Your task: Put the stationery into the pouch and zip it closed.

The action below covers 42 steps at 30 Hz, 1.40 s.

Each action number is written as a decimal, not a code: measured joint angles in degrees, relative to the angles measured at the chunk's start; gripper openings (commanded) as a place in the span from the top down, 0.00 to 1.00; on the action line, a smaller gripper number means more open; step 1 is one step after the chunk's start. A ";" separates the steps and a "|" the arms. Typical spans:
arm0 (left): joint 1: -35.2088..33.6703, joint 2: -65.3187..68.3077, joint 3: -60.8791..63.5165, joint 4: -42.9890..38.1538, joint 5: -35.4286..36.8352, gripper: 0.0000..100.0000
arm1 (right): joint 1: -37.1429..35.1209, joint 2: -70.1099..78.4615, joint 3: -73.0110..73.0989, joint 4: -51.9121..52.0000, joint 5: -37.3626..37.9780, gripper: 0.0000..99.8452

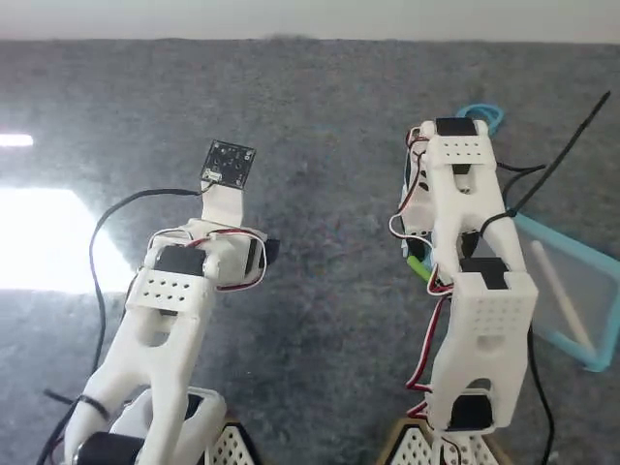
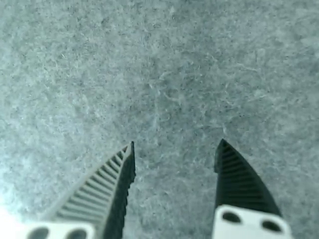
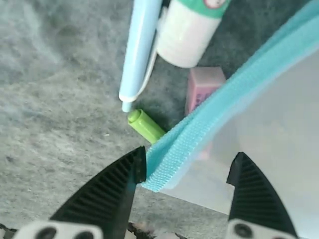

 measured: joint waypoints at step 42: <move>0.00 0.00 0.00 0.00 0.00 0.75 | 6.42 -27.78 14.33 0.26 16.97 0.82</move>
